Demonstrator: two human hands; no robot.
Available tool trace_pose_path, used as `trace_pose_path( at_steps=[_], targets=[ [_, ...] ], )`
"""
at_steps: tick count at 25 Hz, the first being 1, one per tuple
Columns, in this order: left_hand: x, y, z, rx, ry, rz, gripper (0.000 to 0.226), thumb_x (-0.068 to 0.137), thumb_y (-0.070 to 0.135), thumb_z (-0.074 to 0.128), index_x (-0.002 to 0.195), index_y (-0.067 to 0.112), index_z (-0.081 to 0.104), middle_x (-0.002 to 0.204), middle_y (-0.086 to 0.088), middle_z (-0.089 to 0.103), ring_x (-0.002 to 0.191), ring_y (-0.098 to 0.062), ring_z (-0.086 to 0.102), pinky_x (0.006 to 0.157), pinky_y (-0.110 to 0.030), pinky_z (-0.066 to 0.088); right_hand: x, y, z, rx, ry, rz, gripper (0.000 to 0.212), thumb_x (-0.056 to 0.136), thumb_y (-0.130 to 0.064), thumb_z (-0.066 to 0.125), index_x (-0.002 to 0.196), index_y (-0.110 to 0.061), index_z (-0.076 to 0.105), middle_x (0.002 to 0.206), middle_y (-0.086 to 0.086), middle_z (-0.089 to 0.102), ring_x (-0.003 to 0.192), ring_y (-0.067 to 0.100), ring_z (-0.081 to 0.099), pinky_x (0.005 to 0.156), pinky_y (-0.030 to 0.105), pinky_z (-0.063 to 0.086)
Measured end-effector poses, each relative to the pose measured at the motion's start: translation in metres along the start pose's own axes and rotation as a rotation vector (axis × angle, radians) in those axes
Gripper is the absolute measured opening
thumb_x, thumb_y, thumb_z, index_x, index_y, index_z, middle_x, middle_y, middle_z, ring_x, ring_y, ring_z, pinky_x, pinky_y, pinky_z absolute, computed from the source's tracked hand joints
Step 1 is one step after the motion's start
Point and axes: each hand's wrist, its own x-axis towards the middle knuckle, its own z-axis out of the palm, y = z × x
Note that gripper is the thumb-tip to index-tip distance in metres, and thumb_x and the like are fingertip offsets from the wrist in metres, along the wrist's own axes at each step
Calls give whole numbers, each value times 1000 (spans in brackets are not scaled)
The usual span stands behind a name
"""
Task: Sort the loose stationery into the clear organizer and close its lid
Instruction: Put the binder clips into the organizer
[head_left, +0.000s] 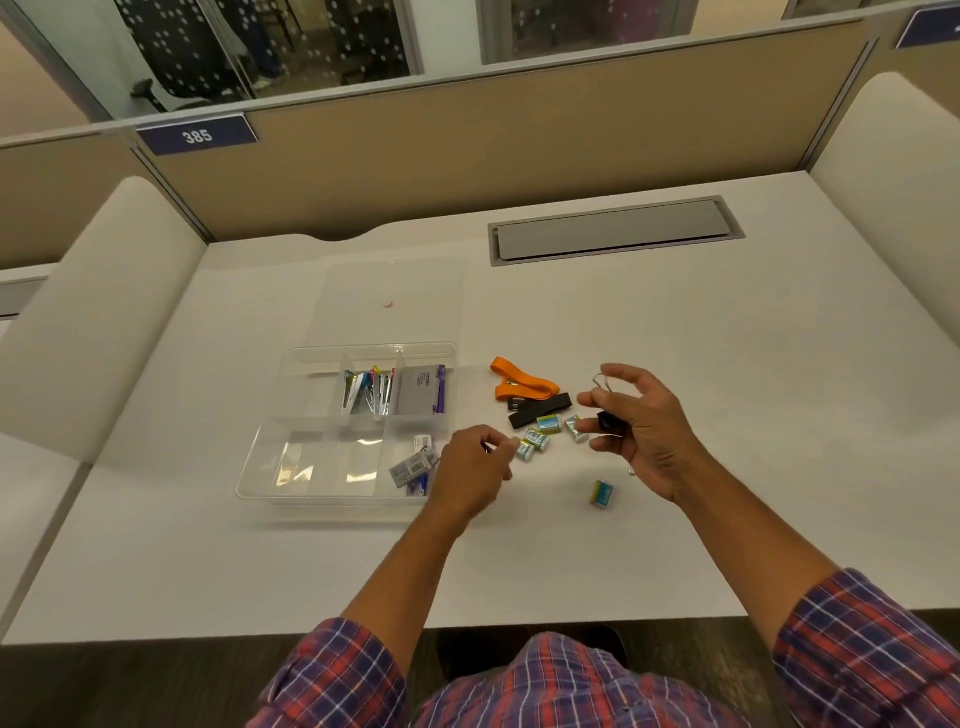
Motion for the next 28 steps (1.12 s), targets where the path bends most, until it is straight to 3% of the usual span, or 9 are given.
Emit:
trace_pose_path(
  at_steps=[2,5,8,10,13,15,17,23,28],
  targets=[
    [-5,-11,10,332,96,96,14,100,34,63,105,22,68,97,-1,73,83,-14,66,73,-29,52,0,-4,-16,-49,55,15,34,90,-12,73,123,-13,62,106,16,76,84,35,75,59,35,60],
    [-13,-23,27,465,181,134,15,102,33,60,114,26,62,99,-1,75,76,-10,60,68,-24,44,-4,-11,-40,-106,110,45,9,93,-8,65,100,-9,59,101,19,77,82,38,75,58,38,60],
    [-20,-32,42,562,276,165,33,100,35,62,130,28,52,95,-1,74,71,-10,55,64,-26,44,-5,-11,-63,-366,176,31,21,90,-16,71,84,-13,51,82,19,74,58,28,68,52,38,55],
    [-22,-35,48,607,339,170,44,99,37,63,137,29,43,91,0,73,70,-10,54,62,-26,46,-5,-4,-79,-728,247,-24,32,82,-28,79,80,-14,50,72,13,71,57,24,66,55,40,57],
    [-26,-42,55,570,409,134,47,95,37,69,132,28,41,94,1,73,75,-15,68,65,-27,51,-7,11,-99,-1253,195,-29,53,68,-58,84,94,-24,54,85,1,65,76,17,62,63,35,51],
    [-30,-47,60,530,441,99,44,92,38,72,121,29,41,96,2,74,79,-18,73,64,-26,49,-6,23,-107,-1395,64,21,82,57,-70,84,118,-27,51,103,0,58,92,17,58,70,33,46],
    [-36,-52,64,480,474,53,45,91,40,74,115,31,37,95,2,73,78,-19,73,65,-26,49,-5,35,-114,-1430,-17,40,96,53,-68,87,130,-26,48,117,4,55,103,21,54,78,33,44],
    [-42,-62,66,395,541,-13,48,94,38,70,128,25,38,110,-8,74,93,-29,75,73,-38,59,1,46,-126,-1430,-21,-60,55,68,-49,85,104,-27,51,103,2,60,89,20,55,69,33,44],
    [-38,-61,65,381,528,-26,51,98,34,66,139,18,40,117,-11,72,100,-31,74,81,-40,61,0,47,-129,-1434,24,-113,45,74,-49,81,99,-23,55,95,2,61,86,21,56,67,34,44]
  ],
)
